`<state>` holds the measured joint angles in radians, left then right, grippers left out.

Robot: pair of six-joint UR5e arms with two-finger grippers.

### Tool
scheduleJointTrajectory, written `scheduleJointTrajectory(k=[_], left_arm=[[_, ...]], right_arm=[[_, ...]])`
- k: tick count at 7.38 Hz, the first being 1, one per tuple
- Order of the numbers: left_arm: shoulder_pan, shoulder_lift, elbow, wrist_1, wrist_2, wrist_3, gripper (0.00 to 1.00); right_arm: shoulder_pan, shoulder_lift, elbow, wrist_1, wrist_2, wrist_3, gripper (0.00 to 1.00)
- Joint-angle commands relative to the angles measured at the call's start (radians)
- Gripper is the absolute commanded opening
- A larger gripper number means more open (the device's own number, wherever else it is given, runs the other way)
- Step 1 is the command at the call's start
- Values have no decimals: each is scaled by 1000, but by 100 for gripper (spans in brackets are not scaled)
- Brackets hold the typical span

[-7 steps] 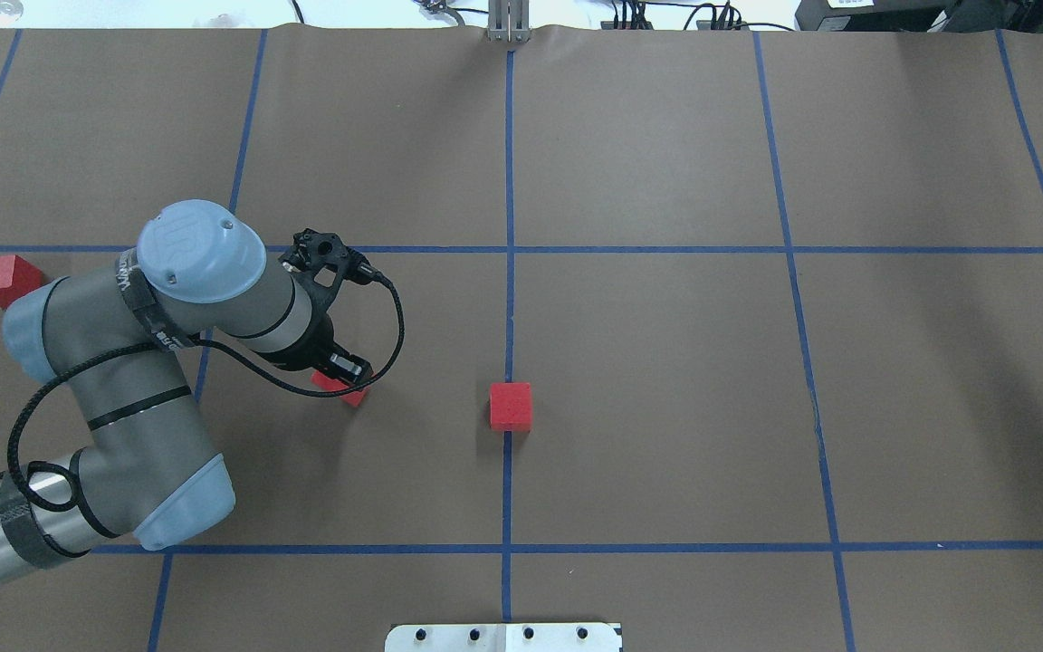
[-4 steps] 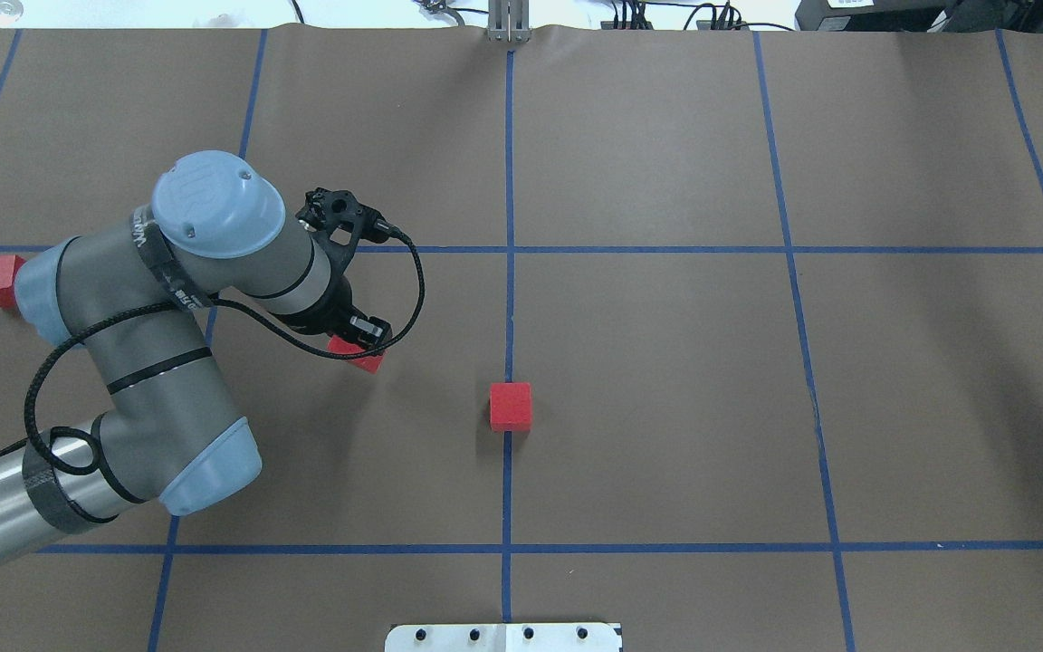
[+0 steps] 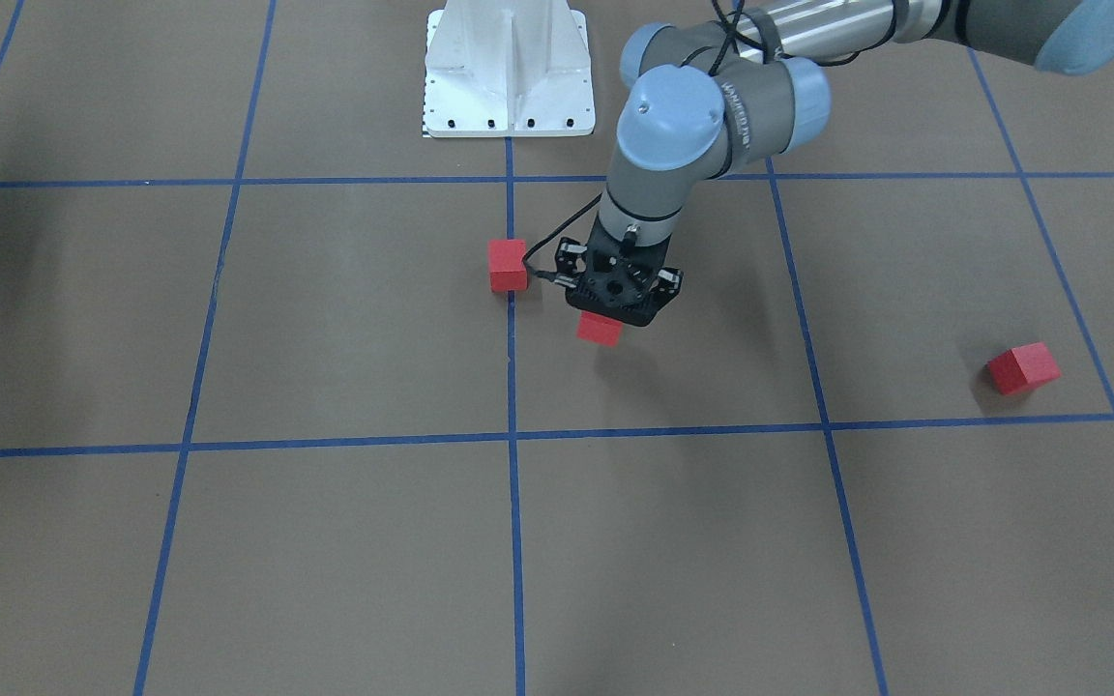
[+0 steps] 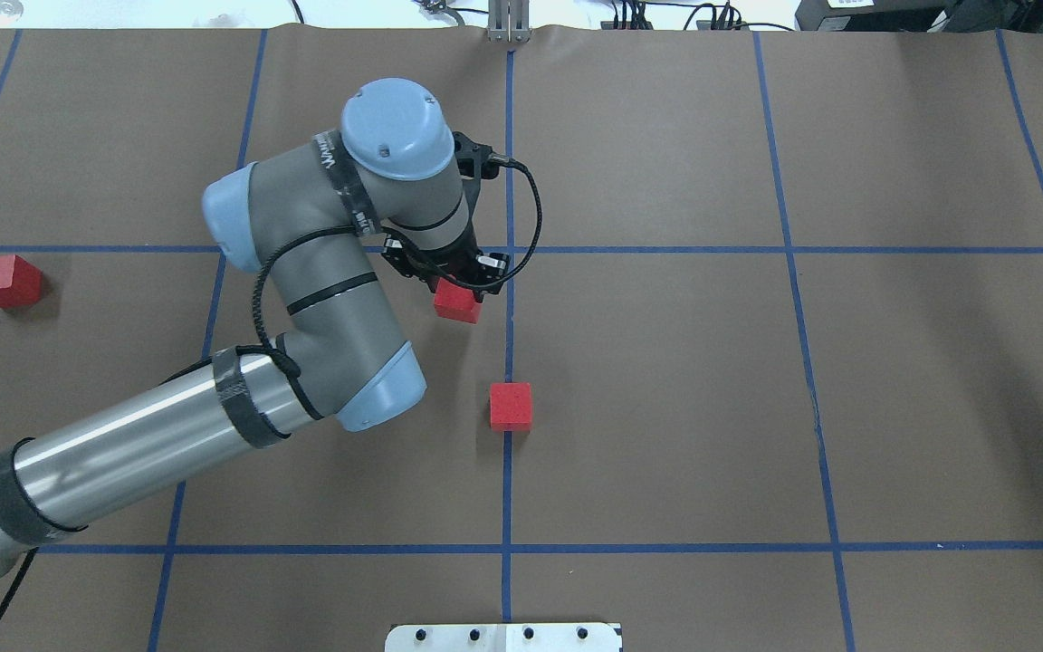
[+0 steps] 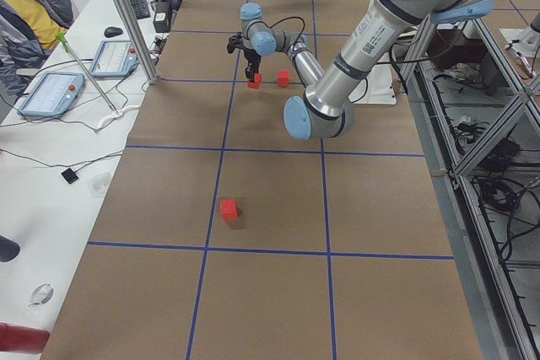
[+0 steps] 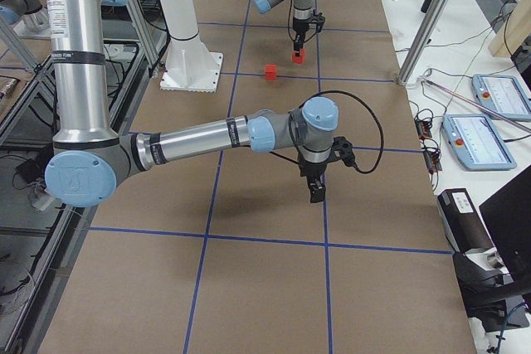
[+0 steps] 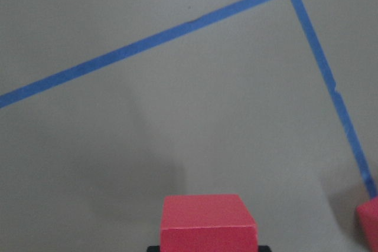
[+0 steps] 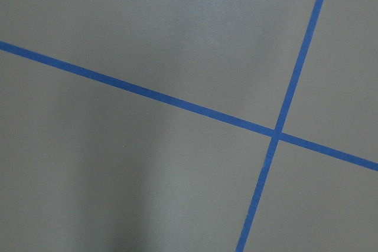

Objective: Form red blocks into L shape at center
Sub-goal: 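Carry the red cube with the left gripper beside the center cube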

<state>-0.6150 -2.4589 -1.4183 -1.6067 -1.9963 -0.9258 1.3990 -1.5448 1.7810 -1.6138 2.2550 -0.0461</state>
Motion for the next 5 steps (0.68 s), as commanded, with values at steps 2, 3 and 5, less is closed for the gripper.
scheduleJointTrajectory(k=[2,3,5], left_arm=[[50,-72,81,1,1,-168,38],[61,-72,81,1,1,-223,38],[89,-72,79,10,1,-283,38]], right_arm=[[0,0,0,0,0,0,99],[0,0,0,0,0,0,99],[0,0,0,0,0,0,99]])
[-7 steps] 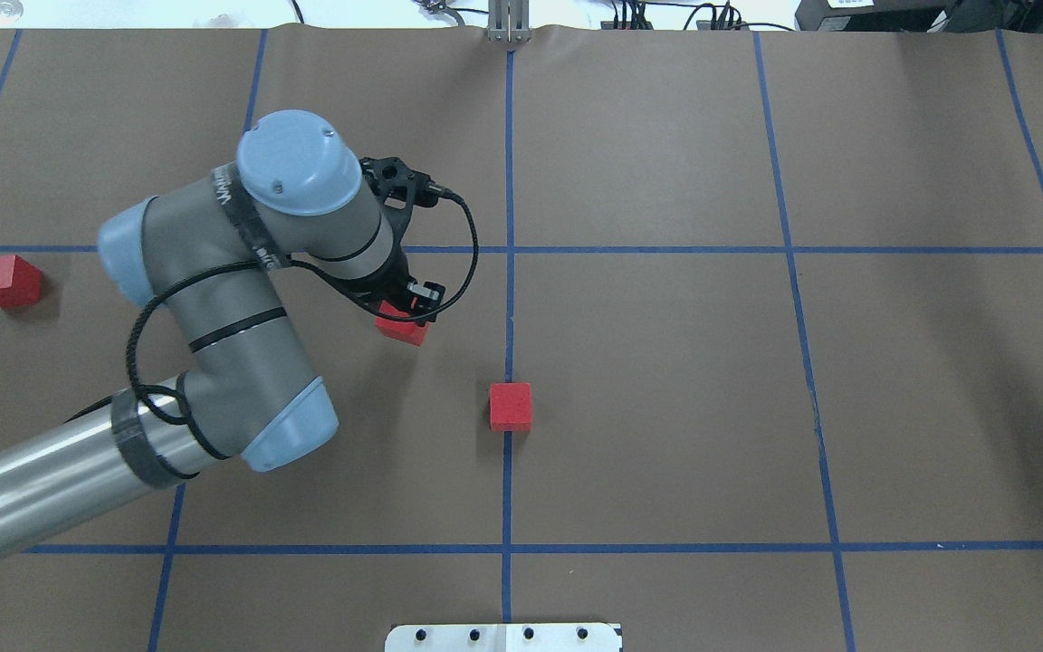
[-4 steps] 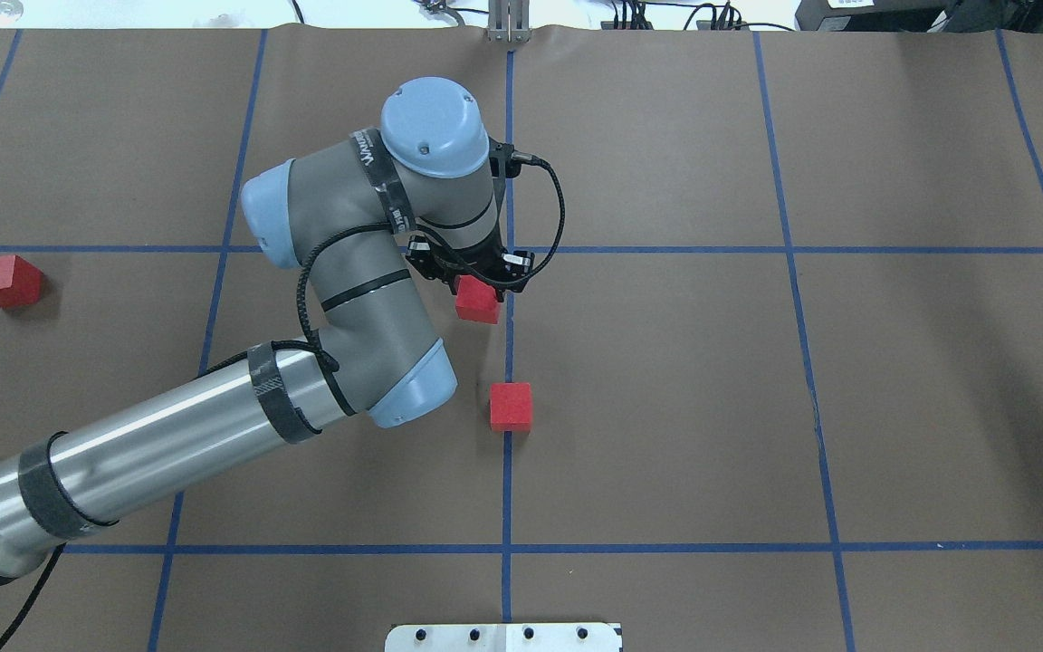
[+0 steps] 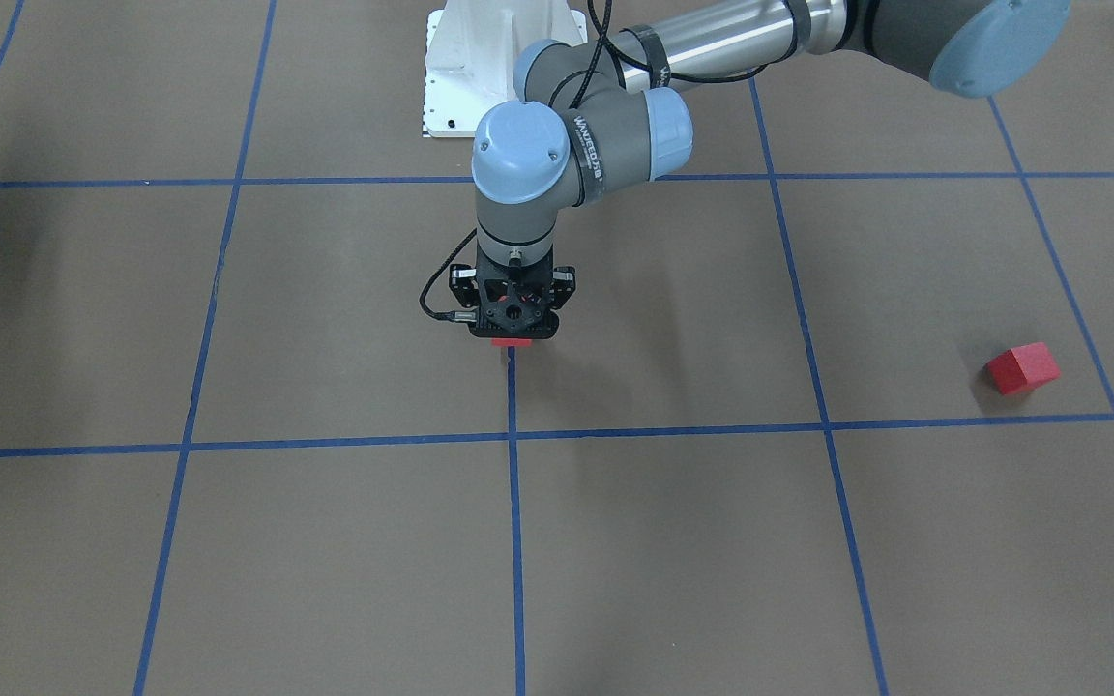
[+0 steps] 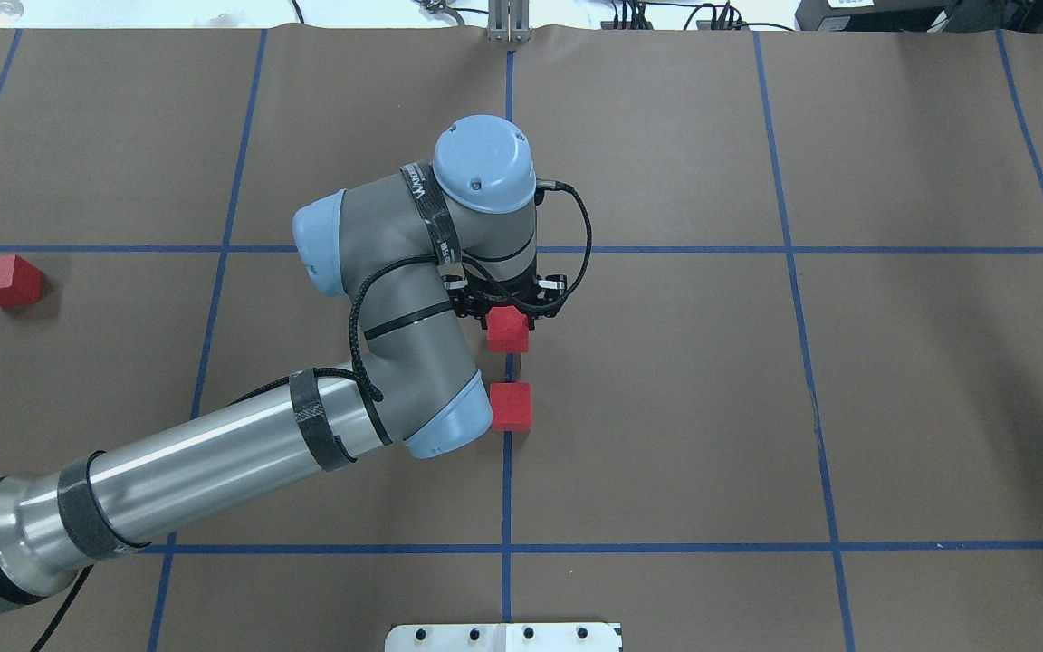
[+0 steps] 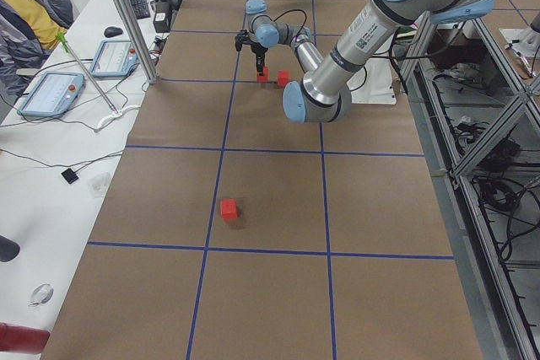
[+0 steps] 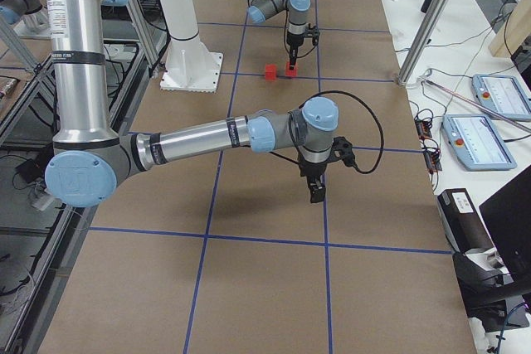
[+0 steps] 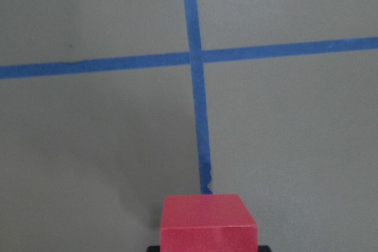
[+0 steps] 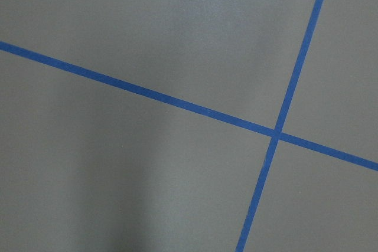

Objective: Form red blocks into L shape at center
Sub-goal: 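Carry the red cube with the left gripper beside the center cube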

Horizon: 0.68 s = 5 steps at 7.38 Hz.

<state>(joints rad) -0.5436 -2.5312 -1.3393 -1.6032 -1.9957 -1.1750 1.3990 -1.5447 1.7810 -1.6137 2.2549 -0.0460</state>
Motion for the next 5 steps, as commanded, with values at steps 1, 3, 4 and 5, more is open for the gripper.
scheduleJointTrajectory(k=[1,3,4,5], left_arm=[[20,0,0,8,0,-34,38],[24,2,0,8,0,-34,38],[24,3,-1,8,0,-34,38],[22,6,-3,8,-2,-34,38]], right_arm=[[0,0,0,0,0,0,99],[0,0,0,0,0,0,99],[0,0,0,0,0,0,99],[0,-2,0,0,0,0,99]])
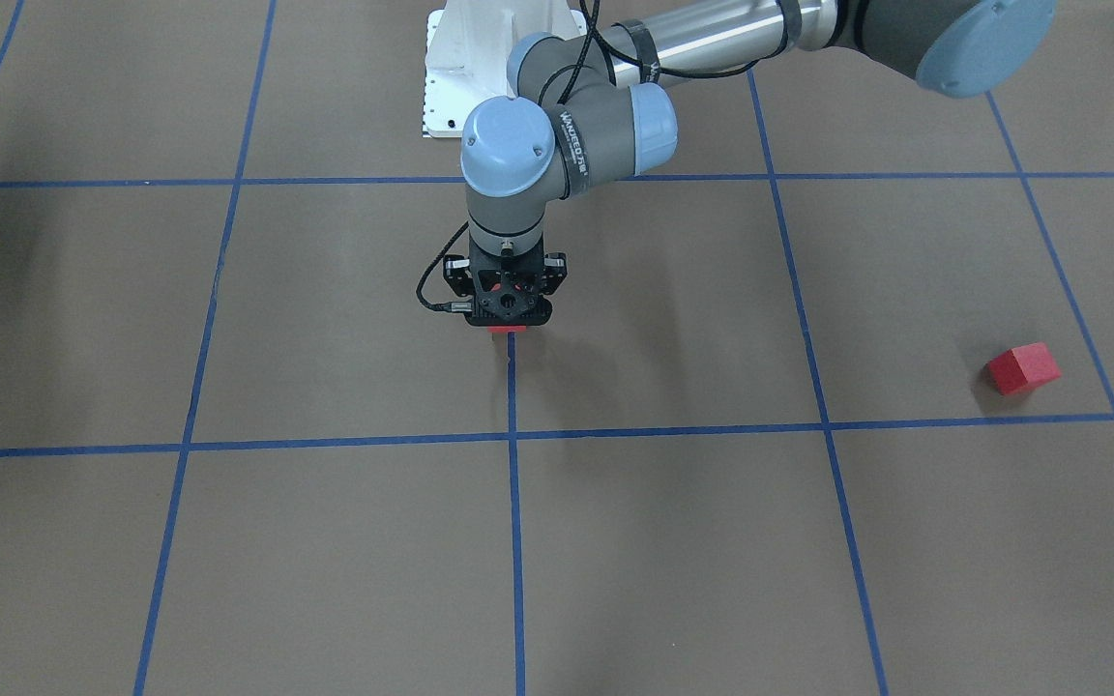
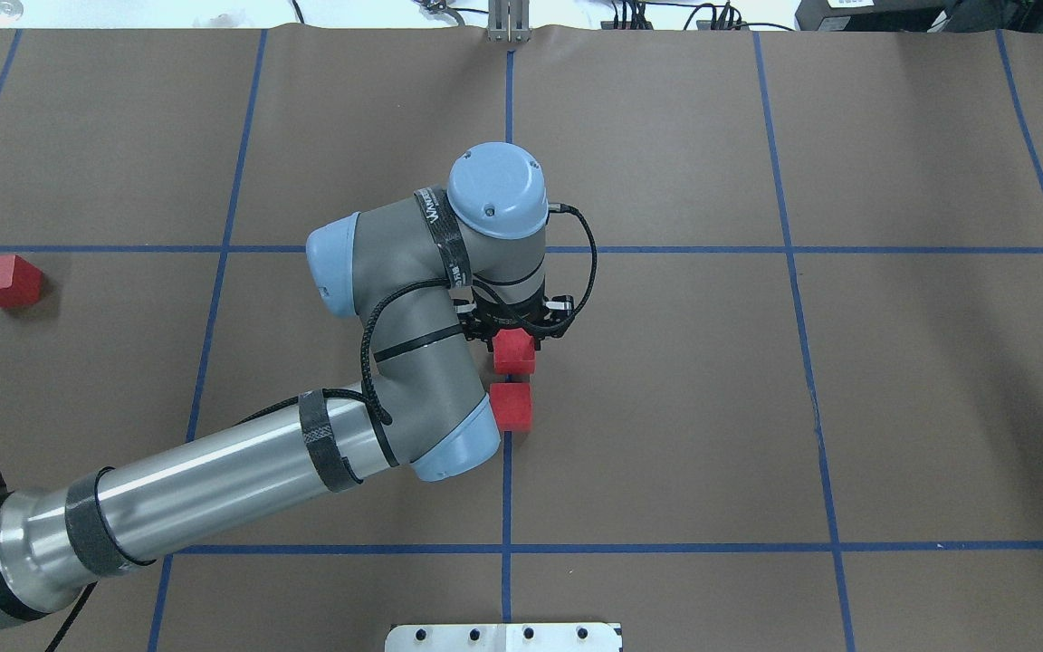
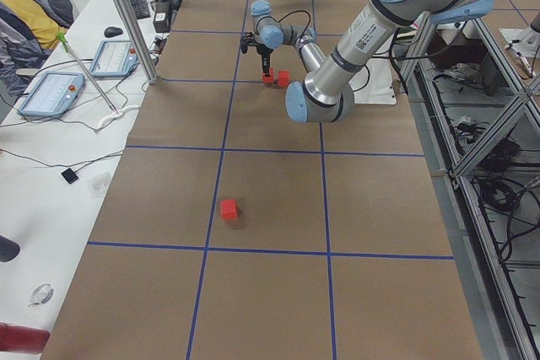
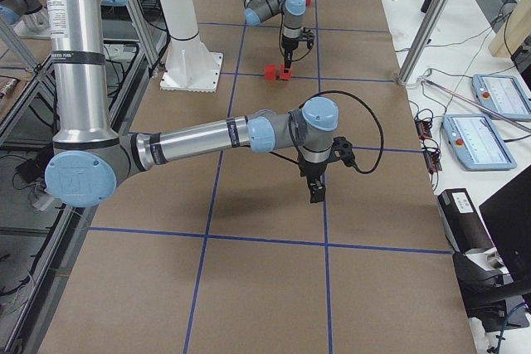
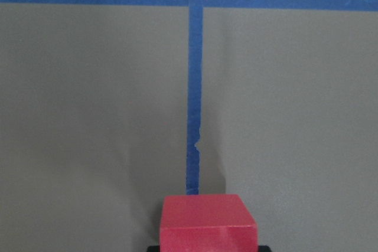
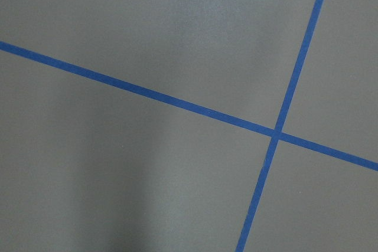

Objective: Form red blocks into L shape at center
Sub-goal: 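Lower the red cube against the center cube's far side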

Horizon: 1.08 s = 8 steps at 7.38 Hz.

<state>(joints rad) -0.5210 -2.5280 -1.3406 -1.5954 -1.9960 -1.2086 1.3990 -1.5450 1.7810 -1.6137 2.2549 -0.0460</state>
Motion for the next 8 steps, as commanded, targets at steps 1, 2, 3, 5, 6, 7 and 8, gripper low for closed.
scheduleJointTrajectory(k=[1,2,3,5,6,7,8], left_arm=[[-1,3,-3,0,-1,0,38],[1,5,-3,-1,-1,0,38],[1,5,-3,-1,-1,0,38],[2,5,-3,-1,-1,1,39],[2,6,-2,-5,-1,1,40],[2,6,-2,-6,-1,1,40],[2,6,0,-6,-1,1,41]], right_arm=[[0,-1,0,0,0,0,99],[0,-1,0,0,0,0,99],[0,-1,0,0,0,0,99],[0,-1,0,0,0,0,99],[0,-1,0,0,0,0,99],[0,-1,0,0,0,0,99],[0,-1,0,0,0,0,99]])
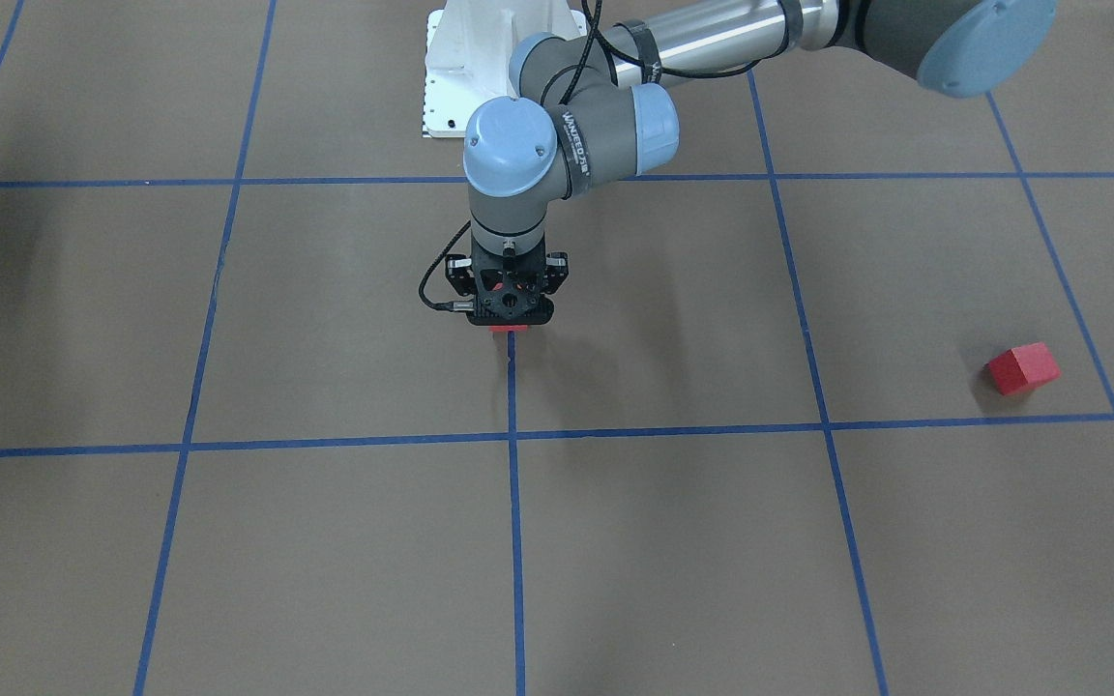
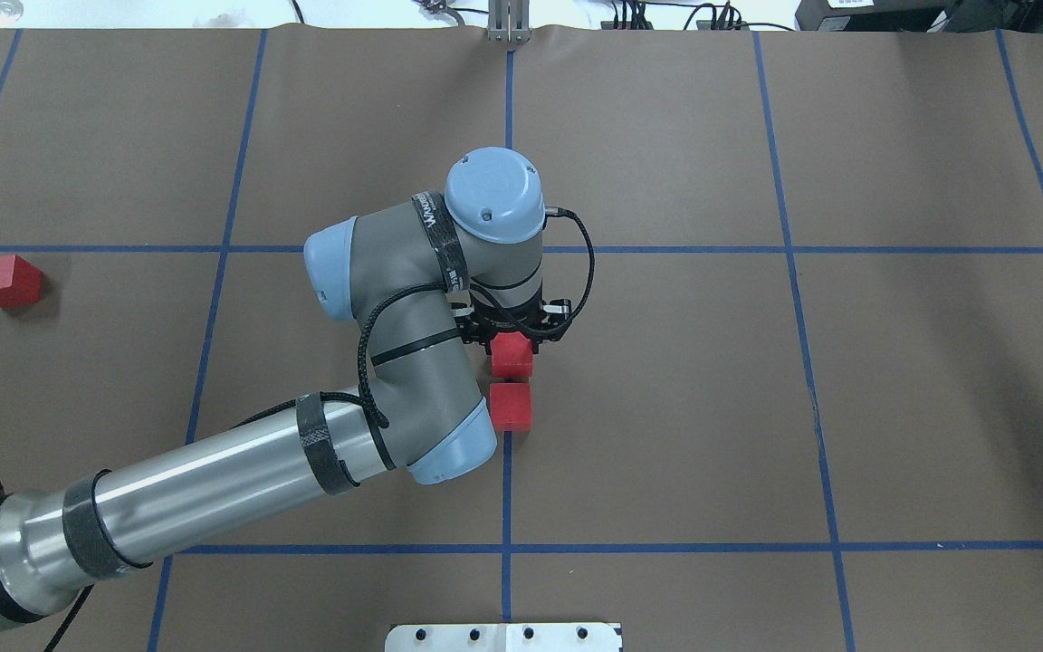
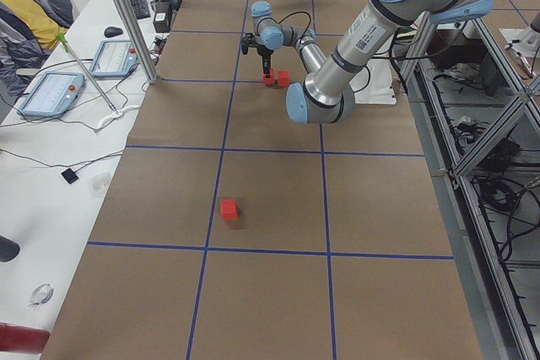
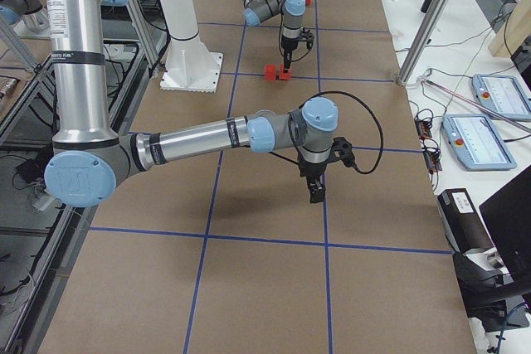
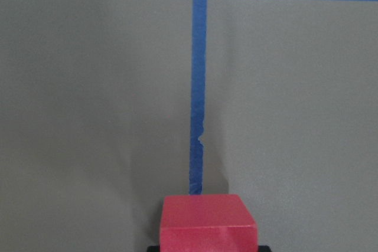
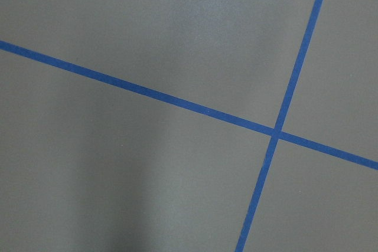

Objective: Form red blocks into L shape at center
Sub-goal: 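Lower the red cube against the center cube's far side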

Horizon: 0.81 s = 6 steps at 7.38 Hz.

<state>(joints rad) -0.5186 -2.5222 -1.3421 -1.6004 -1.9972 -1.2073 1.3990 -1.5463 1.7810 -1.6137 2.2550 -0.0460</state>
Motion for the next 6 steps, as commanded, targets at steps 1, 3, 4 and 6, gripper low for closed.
scheduleJointTrajectory(k=[1,3,4,6], left_arm=[[0,0,3,-3,2,2,42],[0,0,4,-4,2,3,43],[2,9,4,-4,2,3,44],[2,9,3,-4,2,3,44]], right_arm=[[0,0,0,0,0,0,99],[0,0,0,0,0,0,99],[0,0,0,0,0,0,99],[0,2,0,0,0,0,99]])
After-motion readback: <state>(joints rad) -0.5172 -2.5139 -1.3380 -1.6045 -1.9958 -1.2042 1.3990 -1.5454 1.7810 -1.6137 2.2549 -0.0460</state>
